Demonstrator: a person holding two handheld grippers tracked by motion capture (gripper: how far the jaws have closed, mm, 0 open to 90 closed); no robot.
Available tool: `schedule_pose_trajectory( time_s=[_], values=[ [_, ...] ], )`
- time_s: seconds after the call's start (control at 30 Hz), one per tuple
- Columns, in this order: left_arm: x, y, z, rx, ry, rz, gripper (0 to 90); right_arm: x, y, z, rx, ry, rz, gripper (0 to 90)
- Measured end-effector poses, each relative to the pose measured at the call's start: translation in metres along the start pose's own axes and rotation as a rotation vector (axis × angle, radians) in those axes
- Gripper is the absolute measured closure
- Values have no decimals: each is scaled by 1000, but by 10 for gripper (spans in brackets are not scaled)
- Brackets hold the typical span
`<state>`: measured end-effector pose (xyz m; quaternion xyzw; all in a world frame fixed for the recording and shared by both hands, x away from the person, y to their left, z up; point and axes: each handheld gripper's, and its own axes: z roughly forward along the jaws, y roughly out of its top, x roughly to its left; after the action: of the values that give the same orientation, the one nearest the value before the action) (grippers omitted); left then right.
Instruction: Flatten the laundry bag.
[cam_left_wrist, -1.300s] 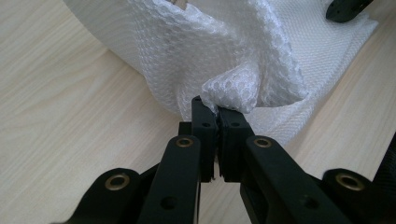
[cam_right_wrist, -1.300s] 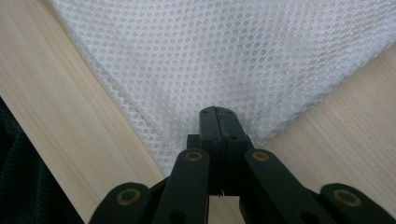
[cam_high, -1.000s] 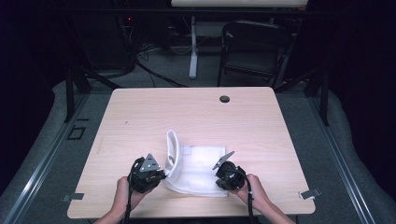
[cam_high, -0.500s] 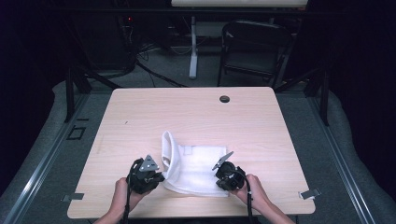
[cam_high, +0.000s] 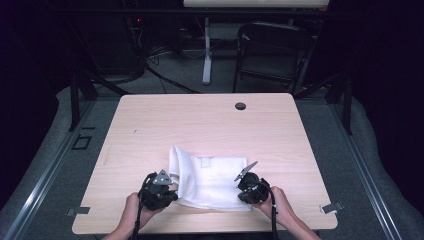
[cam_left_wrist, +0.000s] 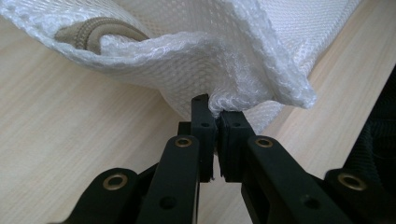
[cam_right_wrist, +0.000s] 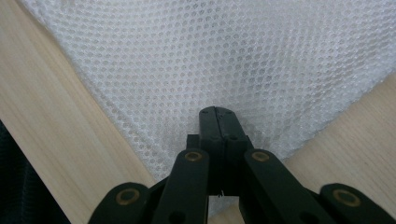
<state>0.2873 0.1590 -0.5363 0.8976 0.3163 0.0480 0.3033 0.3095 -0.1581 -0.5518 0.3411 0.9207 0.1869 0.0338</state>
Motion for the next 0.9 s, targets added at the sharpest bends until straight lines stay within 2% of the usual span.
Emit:
schedule_pose_trajectory(
  time_s=[0.07, 0.23, 0.43, 0.53, 0.63, 0.73, 0.77, 0.83, 0.9],
  values=[
    [0, 0, 2, 14, -16, 1, 861, 0, -1, 0, -5, 10, 10, 900],
    [-1, -1, 7, 38, -45, 0, 843, -4, -6, -3, 11, 1, 21, 900],
    [-1, 0, 9, 59, -78, 8, 785, -11, -13, -7, 24, 16, 37, 900],
    [0, -1, 8, 79, -96, 14, 718, -11, -14, -8, 22, 17, 44, 900],
    [1, -4, 6, 107, -103, 11, 614, -12, -15, -9, 39, 13, 36, 900],
    [7, -8, 2, 139, -98, -10, 487, -13, -16, -10, 45, 10, 41, 900],
    [8, -9, 1, 141, -108, -24, 452, -13, -16, -10, 46, 7, 46, 900],
    [12, -12, -2, 149, -109, -51, 407, -15, -17, -11, 57, 7, 44, 900],
    [15, -15, -6, 144, -104, -65, 369, -17, -19, -11, 44, 17, 62, 900]
  ],
)
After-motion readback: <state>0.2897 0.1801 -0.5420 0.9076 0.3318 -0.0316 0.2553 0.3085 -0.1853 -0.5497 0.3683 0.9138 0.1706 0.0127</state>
